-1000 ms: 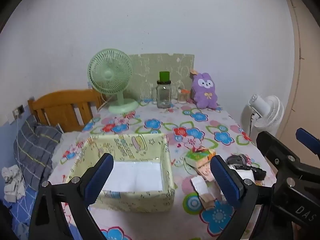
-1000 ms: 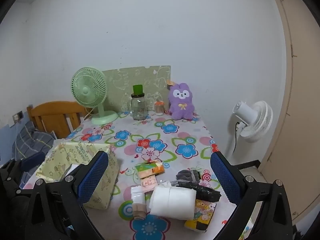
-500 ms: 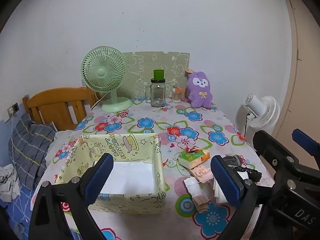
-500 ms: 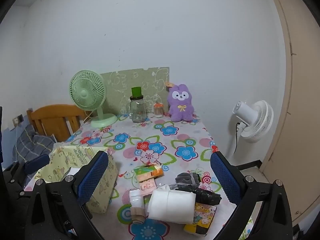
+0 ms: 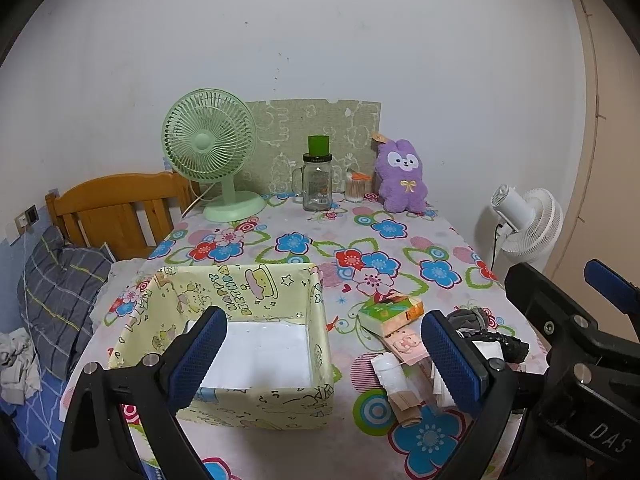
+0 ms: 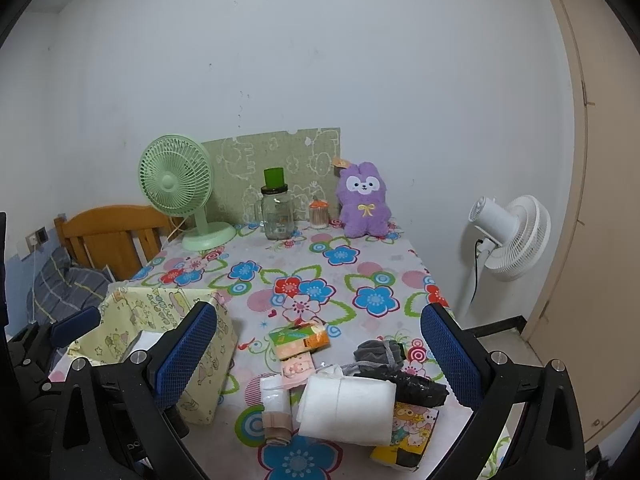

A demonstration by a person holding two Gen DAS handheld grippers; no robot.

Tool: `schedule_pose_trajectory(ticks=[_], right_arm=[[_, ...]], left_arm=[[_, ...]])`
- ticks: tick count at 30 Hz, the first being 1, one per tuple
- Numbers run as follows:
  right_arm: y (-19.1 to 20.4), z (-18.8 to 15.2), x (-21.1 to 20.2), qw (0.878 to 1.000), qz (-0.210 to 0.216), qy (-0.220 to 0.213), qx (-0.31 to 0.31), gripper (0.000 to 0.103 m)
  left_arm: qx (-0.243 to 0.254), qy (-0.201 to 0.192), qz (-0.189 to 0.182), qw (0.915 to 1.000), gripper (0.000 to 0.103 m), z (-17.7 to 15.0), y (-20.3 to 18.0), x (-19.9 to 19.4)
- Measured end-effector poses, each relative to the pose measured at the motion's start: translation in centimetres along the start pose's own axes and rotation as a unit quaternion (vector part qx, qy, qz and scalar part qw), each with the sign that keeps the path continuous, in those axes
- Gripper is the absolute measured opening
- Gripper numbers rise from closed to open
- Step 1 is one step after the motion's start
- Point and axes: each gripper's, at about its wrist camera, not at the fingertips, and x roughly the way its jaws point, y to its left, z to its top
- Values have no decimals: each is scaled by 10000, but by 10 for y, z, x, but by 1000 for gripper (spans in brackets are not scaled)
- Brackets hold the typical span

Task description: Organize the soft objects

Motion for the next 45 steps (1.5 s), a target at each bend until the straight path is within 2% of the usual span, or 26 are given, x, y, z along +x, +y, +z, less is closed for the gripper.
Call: schedule_pose_trajectory(ticks=[45], right_arm=[[-2, 2, -2, 10000, -37, -22, 9, 102]], left_arm=[[6, -25, -79, 10000, 98, -2, -4, -6]])
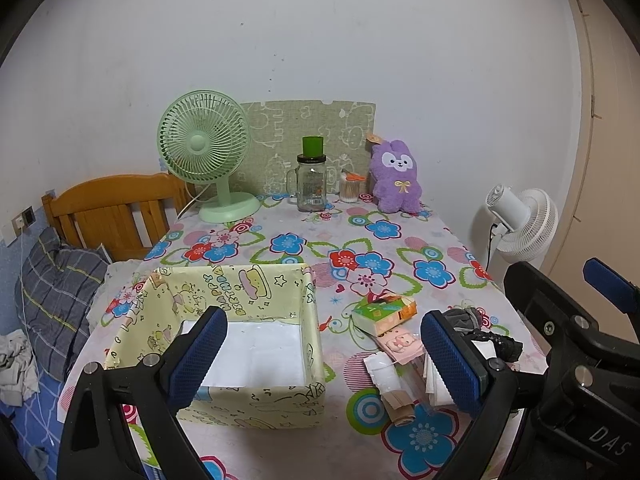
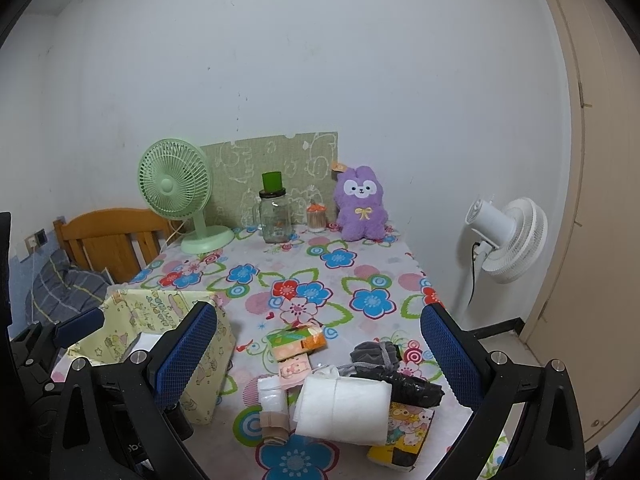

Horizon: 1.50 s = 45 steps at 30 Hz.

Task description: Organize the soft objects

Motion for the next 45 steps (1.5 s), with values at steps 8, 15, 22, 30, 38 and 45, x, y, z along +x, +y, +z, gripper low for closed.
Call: schedule_pose_trajectory(ticks=[8, 15, 22, 30, 38, 45], right_arm=[[-4, 1, -2, 10000, -4, 1, 9, 102], [-8, -1, -3, 10000, 9, 9, 33, 102], [-12, -3, -4, 10000, -13, -11, 43, 98], [-26, -13, -1, 9999, -57, 39, 89, 97], [-42, -27, 8, 9997, -78, 201, 137, 97], [-55, -39, 17, 9990, -88, 376, 210, 97]], left_arm=[[-16, -9, -84, 10000, 98, -2, -7, 1], [-21, -2, -94, 10000, 98, -3, -10, 1], [-2, 42, -102, 9999, 96, -7, -16, 3], [38, 176, -230, 9996, 94, -17, -30, 12], [145, 398, -426, 9982, 93, -32, -50, 26], [264, 576, -571, 9964, 93, -43, -66, 37]])
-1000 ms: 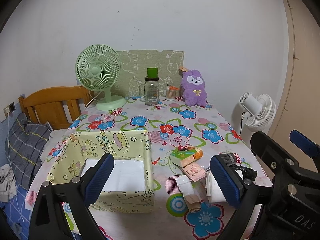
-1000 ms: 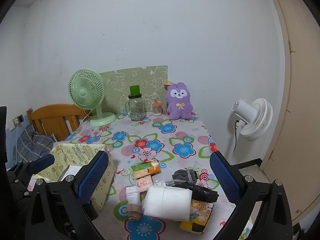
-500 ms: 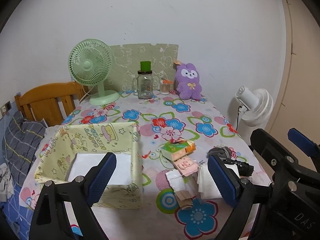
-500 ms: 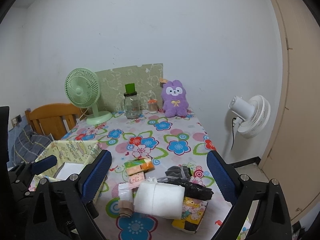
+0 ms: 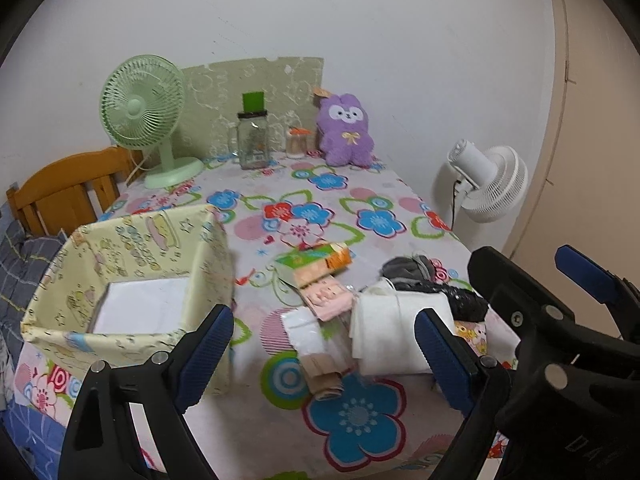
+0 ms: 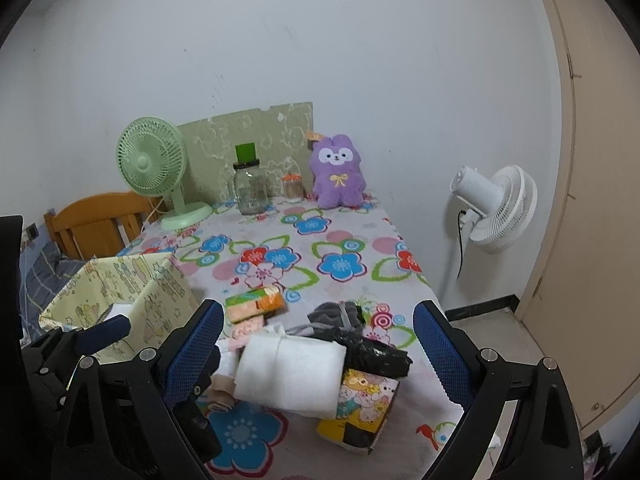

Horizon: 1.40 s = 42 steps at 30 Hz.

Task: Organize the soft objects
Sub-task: 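Move left tool toward the white square pad while right tool approaches the yellow cartoon package, then grasp the white pad with left tool while right tool grasps the yellow cartoon package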

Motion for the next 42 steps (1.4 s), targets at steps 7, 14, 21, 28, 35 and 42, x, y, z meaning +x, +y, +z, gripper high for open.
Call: schedule_pose_trajectory(ticks=[7, 14, 21, 28, 35, 42], right_arm=[[-14, -11, 9, 9999, 33, 116, 115, 92], [-26, -19, 19, 9996, -42, 242, 140, 92], [-41, -29, 30, 9986, -139, 438, 252, 92], [-54, -37, 38, 9974, -232, 585, 349, 92], [-61, -44, 48, 9960, -271, 764, 383, 92], [-64, -51, 59, 9941, -235, 962, 453, 92]], left_arm=[[122, 150, -170, 9997, 93, -8, -15, 12], [244, 305, -270, 9989, 93, -14, -33, 27], [414, 484, -300, 9975, 93, -19, -50, 42], [595, 553, -279, 9963, 93, -23, -67, 53], [666, 698, -171, 9952, 89, -28, -76, 68], [710, 694, -94, 9950, 78, -33, -76, 72]])
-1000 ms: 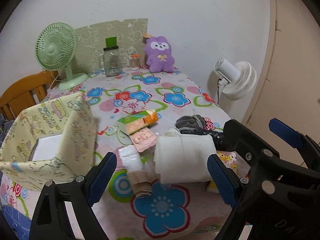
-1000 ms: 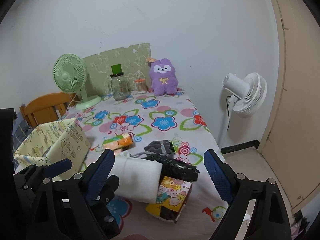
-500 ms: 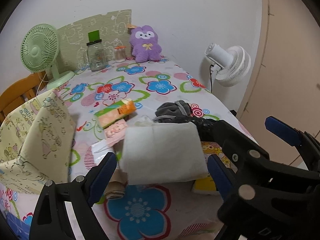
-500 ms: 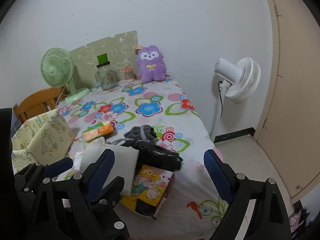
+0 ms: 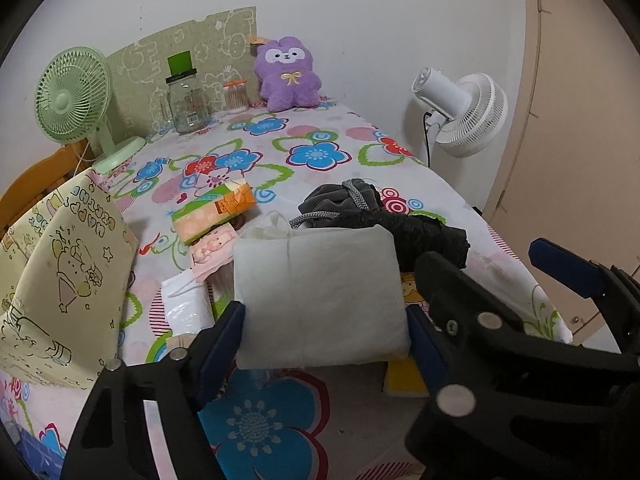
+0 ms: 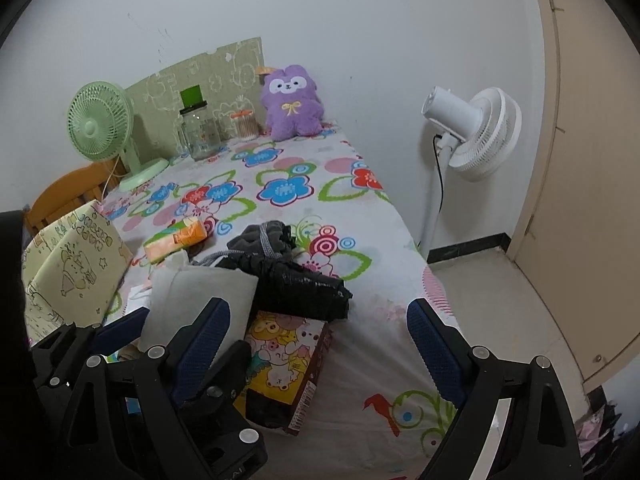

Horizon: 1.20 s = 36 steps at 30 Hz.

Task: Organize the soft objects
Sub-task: 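Grasp the white pad with left tool while right tool grasps the yellow cartoon package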

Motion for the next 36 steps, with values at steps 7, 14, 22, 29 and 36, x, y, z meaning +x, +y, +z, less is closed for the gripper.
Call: schedule_pose_trajectory(ticks=[7, 14, 22, 29, 36], right_arm=[[7, -5, 6, 9999, 29, 142, -43, 92], [23, -8, 14, 9993, 168, 292, -170, 90], [29, -15, 29, 9977, 212, 634, -54, 68], [35, -15, 30, 9973, 305, 665, -64, 48], [40, -9, 22, 9981, 277, 547, -111, 46]], left_arm=[[17, 32, 141, 9999, 61, -6, 10, -4], [8, 47, 252, 9997, 59, -14, 20, -7], [68, 108, 216, 9997, 58, -17, 20, -5], [-1, 97, 129, 9999, 55, -16, 24, -5], [-106, -9, 40, 9999, 50, -12, 31, -14]])
